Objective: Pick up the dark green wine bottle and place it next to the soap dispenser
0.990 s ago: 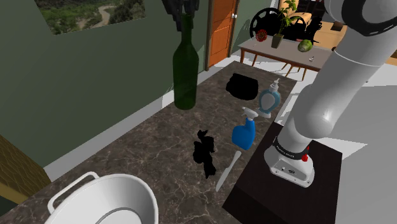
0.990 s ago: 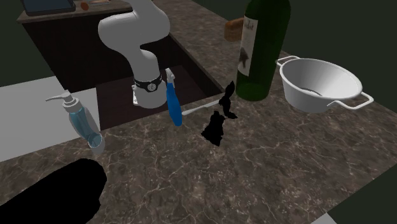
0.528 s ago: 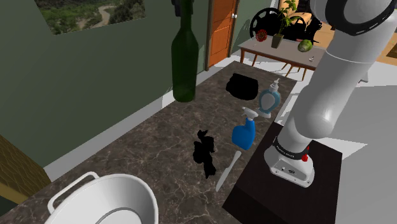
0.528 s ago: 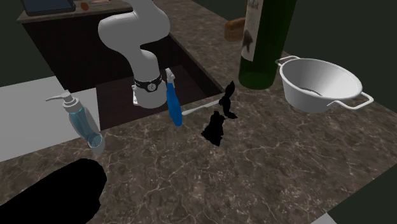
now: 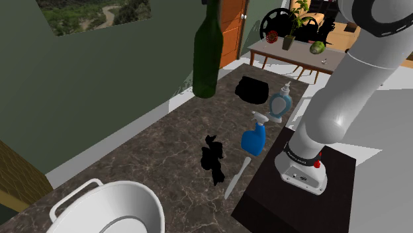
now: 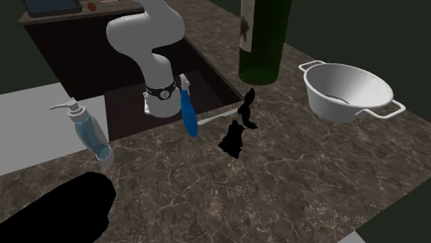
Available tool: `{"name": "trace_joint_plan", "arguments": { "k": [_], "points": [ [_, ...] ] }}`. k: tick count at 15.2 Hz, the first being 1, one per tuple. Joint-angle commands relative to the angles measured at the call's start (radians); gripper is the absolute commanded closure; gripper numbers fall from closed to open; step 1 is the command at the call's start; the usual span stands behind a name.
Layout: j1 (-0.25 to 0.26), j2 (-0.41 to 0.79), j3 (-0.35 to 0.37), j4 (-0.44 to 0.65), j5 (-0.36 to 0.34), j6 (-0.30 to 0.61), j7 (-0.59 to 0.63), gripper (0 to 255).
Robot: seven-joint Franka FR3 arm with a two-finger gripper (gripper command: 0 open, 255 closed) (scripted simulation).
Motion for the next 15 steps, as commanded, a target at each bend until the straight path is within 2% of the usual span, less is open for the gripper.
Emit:
{"name": "trace_joint_plan", "arguments": {
  "k": [1, 8, 15],
  "points": [
    [-0.022, -0.062, -0.029, -0.049, 0.008, -0.015, -0.048, 255],
    [-0.068, -0.235, -0.136, -0.162, -0.007, -0.083, -0.208, 255],
    [-0.092, -0.349, -0.251, -0.192, -0.074, -0.174, -0.377, 255]
  ]
}}
